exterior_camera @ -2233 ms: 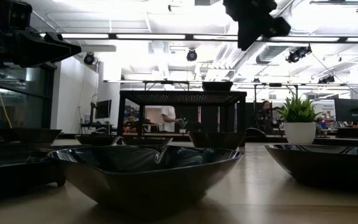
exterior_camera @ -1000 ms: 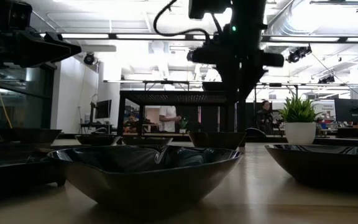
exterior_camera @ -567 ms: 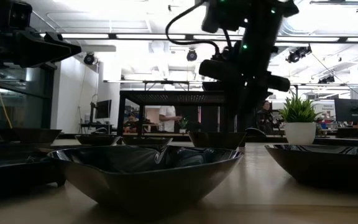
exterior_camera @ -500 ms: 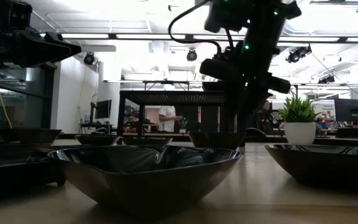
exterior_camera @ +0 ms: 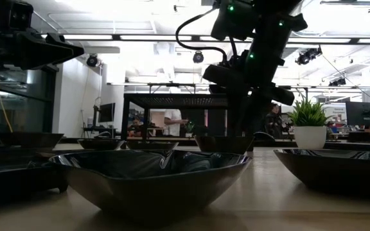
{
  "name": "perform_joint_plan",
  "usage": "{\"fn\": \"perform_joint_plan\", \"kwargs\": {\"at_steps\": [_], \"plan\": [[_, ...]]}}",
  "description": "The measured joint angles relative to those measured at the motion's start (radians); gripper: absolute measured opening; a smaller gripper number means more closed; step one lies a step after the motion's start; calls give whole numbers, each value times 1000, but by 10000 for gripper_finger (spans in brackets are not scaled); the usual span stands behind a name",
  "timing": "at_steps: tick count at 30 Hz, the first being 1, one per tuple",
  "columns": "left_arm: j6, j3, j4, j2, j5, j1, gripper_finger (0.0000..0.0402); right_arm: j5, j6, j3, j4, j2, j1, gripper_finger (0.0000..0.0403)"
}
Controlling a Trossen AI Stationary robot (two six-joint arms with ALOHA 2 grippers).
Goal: Pick & Place Mini shaped plates
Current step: Stack the right black distorted square plate on top of the black distorted square plates on the shelf
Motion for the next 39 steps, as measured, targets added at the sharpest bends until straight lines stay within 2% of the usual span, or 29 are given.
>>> {"fn": "perform_joint_plan", "kwargs": {"at_steps": [17,39], "plan": [[0,0,0,0,0,0,170,-46,3,1,-43,2,-51,133],[0,0,0,0,0,0,170,-107,-7,1,-32,54,-52,133]]}}
